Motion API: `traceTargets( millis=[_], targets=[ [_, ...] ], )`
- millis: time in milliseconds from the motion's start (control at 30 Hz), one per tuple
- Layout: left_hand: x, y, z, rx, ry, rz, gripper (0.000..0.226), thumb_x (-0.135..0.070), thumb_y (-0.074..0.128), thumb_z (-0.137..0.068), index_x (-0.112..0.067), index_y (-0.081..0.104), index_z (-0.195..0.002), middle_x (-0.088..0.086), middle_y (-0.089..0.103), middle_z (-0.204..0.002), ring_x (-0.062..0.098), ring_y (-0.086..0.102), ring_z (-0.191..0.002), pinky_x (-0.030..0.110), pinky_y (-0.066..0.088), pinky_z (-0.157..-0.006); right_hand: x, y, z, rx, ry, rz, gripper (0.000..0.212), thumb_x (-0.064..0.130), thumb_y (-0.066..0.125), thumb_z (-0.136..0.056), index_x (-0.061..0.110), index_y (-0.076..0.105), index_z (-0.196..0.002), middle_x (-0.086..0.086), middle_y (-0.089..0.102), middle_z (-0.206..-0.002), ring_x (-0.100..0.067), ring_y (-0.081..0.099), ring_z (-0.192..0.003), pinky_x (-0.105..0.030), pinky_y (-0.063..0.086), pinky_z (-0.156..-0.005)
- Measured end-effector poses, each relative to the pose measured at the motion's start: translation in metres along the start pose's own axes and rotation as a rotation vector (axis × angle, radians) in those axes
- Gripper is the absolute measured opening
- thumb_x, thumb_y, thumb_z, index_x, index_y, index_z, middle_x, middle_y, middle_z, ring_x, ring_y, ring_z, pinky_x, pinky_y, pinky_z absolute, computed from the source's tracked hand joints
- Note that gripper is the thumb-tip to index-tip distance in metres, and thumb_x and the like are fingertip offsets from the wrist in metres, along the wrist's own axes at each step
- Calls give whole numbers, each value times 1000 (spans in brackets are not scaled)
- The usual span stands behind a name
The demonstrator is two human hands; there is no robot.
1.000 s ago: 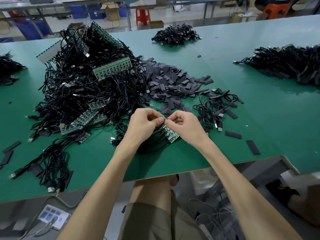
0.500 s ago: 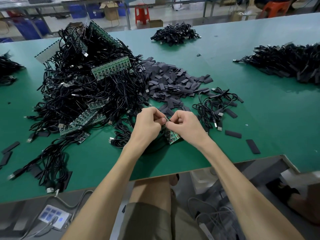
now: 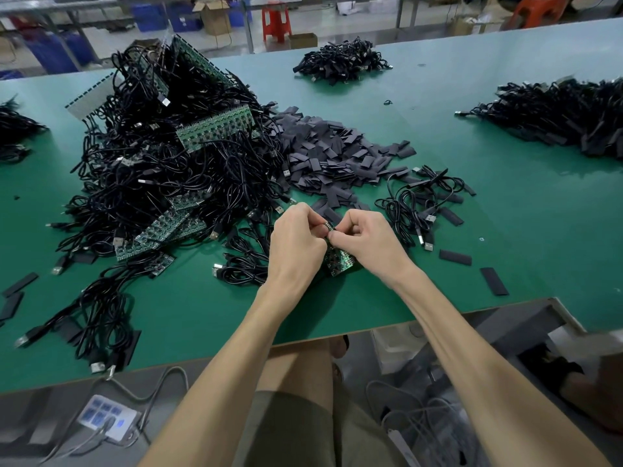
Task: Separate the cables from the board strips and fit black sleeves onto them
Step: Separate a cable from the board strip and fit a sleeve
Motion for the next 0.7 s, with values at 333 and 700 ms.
traceTargets(
  millis=[333,700],
  targets=[
    [0,1,2,-47,16,20,24,7,59,-87,-17,55,-84,-3,60,-87,10,54,-81,31,44,-74,1,-1,2,-5,-1,-50,28,3,74,-87,14,56,-67,16,50,-46,0,38,-45,-14,28,-49],
    [-2,1,4,-91,20,35,29,15,54,-80,-14,54,-83,-1,59,-87,-2,51,-78,25,39,-70,3,-1,2,-19,-11,-52,29,6,76,-87,17,57,-67,6,56,-59,-7,42,-53,-24,33,-56]
  ],
)
Point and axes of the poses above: each hand's wrist, its own z-axis away from the middle knuckle, its own y-axis out of the palm, x = y × z, the point moved 8 cm from there along -z, towards the middle knuckle
